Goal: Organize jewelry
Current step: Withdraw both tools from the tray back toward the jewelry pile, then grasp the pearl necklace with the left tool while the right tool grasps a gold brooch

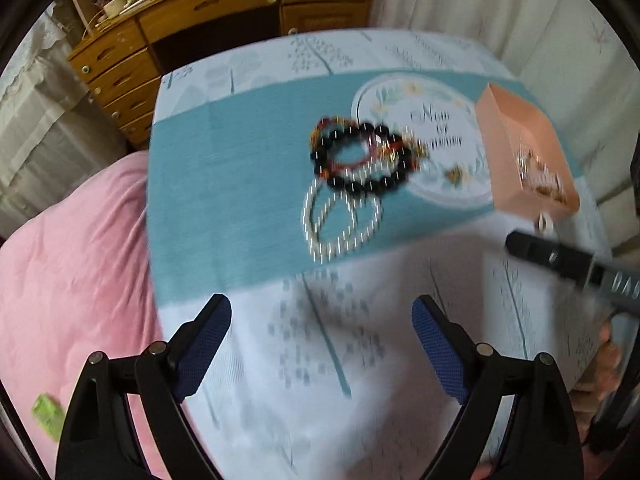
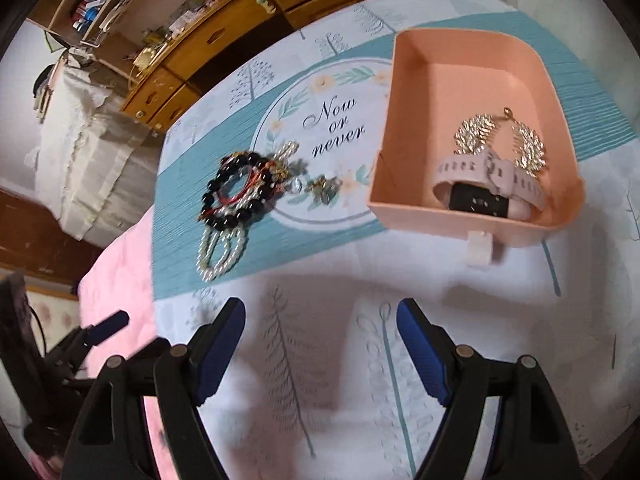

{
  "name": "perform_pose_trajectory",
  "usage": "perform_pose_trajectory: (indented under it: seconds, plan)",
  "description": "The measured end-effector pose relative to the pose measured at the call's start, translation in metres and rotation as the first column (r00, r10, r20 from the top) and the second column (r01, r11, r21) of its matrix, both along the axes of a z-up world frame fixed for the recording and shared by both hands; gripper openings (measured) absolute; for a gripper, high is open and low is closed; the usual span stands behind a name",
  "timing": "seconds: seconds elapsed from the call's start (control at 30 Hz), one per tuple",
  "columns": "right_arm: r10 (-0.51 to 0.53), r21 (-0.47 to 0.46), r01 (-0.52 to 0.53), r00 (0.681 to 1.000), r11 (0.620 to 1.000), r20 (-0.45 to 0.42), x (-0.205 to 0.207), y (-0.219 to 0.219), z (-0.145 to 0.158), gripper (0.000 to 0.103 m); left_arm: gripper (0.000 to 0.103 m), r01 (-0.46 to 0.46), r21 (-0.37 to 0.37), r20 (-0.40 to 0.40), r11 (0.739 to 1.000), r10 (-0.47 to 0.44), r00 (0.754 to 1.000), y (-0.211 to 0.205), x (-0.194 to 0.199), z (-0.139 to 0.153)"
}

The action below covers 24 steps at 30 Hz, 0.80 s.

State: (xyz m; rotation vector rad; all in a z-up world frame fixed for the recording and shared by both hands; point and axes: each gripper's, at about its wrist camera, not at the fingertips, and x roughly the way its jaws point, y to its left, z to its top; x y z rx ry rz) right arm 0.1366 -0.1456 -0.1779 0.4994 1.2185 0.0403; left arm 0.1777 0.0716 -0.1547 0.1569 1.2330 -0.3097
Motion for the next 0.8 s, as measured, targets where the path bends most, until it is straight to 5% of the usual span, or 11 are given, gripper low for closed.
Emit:
perform_pose_trajectory:
  seconds: [0.17,0.33,0.47,0.8]
  plan:
    - [-0.050,-0.078,0.054,0.998,0.996,0.050,0.010,0.016,-0.009,0.064,0.077,-0.035,-0.021,-0.005,0.999,0.035,0.999,0.002,0.031,-0.022]
    - [-0.072,-0.229,0.097,0.991,0.969,0.116,0.022,0.030,-0.015,0.052,0.075,-0.068,-0.060,-0.011,0.996,0.068,0.998,0.005,0.047,-0.036]
    - [-0.060,-0.319,0.098,0.990,0.943,0.127,0.034,0.039,-0.025,0.046,0.061,-0.081,-0.053,0.019,0.995,0.082,0.996,0.003,0.054,-0.044]
    - [-0.136,-0.334,0.191,0.974,0.923,0.181,0.047,0.039,-0.032,0.044,0.031,-0.079,-0.114,0.003,0.990,0.080,0.997,0.005,0.065,-0.059]
